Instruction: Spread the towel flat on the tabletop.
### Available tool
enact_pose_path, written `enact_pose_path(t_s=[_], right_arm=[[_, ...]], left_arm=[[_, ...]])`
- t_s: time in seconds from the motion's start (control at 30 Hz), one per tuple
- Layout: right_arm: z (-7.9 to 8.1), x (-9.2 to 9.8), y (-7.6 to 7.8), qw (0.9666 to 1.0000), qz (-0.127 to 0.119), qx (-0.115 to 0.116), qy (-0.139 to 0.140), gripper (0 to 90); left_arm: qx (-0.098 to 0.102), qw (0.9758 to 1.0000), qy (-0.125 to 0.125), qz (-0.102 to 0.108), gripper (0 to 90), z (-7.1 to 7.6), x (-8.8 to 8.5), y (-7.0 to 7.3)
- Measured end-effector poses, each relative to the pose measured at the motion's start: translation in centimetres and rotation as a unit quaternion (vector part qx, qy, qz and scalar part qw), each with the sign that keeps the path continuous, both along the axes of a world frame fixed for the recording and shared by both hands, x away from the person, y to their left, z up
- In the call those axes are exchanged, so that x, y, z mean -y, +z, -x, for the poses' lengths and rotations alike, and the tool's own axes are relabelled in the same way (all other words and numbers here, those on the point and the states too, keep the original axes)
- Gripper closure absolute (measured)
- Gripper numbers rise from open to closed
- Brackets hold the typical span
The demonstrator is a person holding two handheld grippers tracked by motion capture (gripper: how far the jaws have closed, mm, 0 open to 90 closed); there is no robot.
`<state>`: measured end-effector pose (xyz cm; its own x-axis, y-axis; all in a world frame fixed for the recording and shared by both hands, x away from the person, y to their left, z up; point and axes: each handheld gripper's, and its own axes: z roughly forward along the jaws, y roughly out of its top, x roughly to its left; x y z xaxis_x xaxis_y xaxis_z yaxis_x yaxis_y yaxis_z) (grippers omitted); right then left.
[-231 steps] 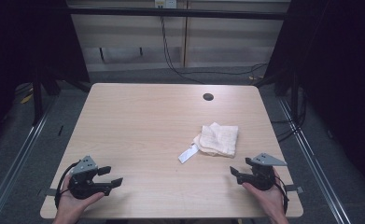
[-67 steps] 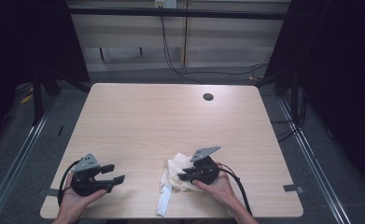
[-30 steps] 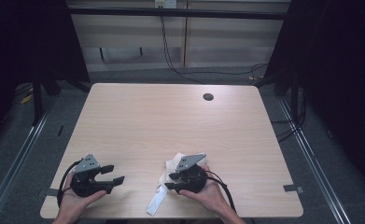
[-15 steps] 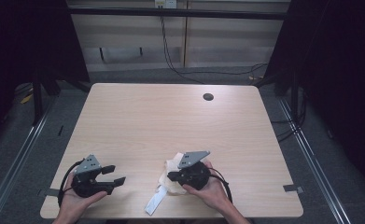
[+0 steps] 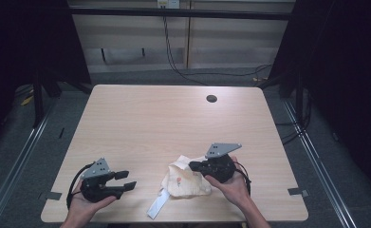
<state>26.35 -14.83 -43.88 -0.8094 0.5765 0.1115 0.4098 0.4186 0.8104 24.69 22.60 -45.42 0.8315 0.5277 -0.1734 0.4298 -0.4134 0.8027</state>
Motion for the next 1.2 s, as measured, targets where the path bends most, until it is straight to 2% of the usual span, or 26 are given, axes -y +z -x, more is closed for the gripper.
enact_pose_path(t_s=[0.1, 0.23, 0.27, 0.33, 0.4, 0.5, 0.6, 0.67, 0.77, 0.83, 0.87, 0.97, 1.03, 1.07, 1.13, 1.17, 1.2], right_arm=[[-0.3, 0.5, 0.2, 1.0000, -0.007, 0.001, -0.007, 87.4], [-0.9, 0.9, 0.3, 0.9998, -0.012, 0.002, -0.015, 87.4], [-1.1, 1.0, 0.4, 0.9998, -0.010, 0.001, -0.018, 87.4], [-1.4, 1.3, 0.5, 0.9997, -0.009, 0.003, -0.024, 87.4], [-1.6, 2.0, 0.6, 0.9992, -0.015, 0.003, -0.036, 87.4], [-2.1, 2.9, 0.1, 0.9986, -0.015, 0.000, -0.050, 87.4], [-2.6, 3.8, -0.5, 0.9979, -0.019, -0.007, -0.062, 87.5], [-2.7, 4.0, -0.7, 0.9975, -0.019, -0.009, -0.067, 87.5], [-2.9, 4.1, -0.9, 0.9976, -0.014, -0.008, -0.068, 87.5], [-3.2, 4.0, -1.2, 0.9975, -0.011, -0.010, -0.069, 87.5], [-3.3, 4.0, -1.3, 0.9976, -0.008, -0.010, -0.068, 87.5], [-3.5, 3.8, -1.7, 0.9976, -0.007, -0.014, -0.068, 87.5], [-3.6, 3.8, -1.9, 0.9976, -0.004, -0.016, -0.068, 87.5], [-3.7, 3.8, -2.1, 0.9976, -0.004, -0.018, -0.067, 87.5], [-3.8, 3.9, -2.3, 0.9976, -0.003, -0.020, -0.066, 87.5], [-3.8, 3.9, -2.4, 0.9973, -0.004, -0.024, -0.069, 87.5], [-3.8, 3.9, -2.5, 0.9973, -0.004, -0.025, -0.068, 87.5]], left_arm=[[0.001, 0.9999, -0.009, 0.012, 51.5, -0.1, 0.7, 0.7], [0.014, 0.9991, -0.037, 0.011, 58.8, -0.5, 2.1, 1.6], [0.019, 0.9990, -0.039, 0.007, 59.8, -0.8, 2.6, 1.8], [0.043, 0.9984, -0.037, 0.000, 59.8, -1.2, 3.8, 2.3], [0.041, 0.9978, -0.053, -0.003, 60.5, -2.1, 5.1, 2.8], [0.042, 0.9962, -0.075, 0.009, 62.8, -2.7, 6.8, 3.1], [0.034, 0.9948, -0.095, 0.014, 66.2, -2.4, 8.1, 2.5], [0.033, 0.9934, -0.109, 0.010, 67.6, -2.1, 8.7, 2.0], [0.019, 0.9917, -0.126, 0.020, 68.1, -1.6, 9.2, 1.1], [0.021, 0.9901, -0.139, 0.008, 67.8, -1.2, 9.6, 0.7], [0.020, 0.9899, -0.140, 0.008, 66.4, -1.0, 9.7, 0.4], [0.015, 0.9875, -0.157, -0.003, 62.5, -0.5, 10.2, -0.6], [0.014, 0.9870, -0.159, -0.011, 60.8, -0.7, 10.5, -1.2], [0.008, 0.9866, -0.162, -0.015, 60.5, -0.9, 10.7, -1.4], [0.006, 0.9845, -0.173, -0.026, 63.7, -1.1, 10.9, -1.7], [0.004, 0.9842, -0.175, -0.025, 63.9, -1.2, 11.0, -1.9], [0.000, 0.9849, -0.172, -0.024, 63.8, -1.2, 11.2, -2.1]])
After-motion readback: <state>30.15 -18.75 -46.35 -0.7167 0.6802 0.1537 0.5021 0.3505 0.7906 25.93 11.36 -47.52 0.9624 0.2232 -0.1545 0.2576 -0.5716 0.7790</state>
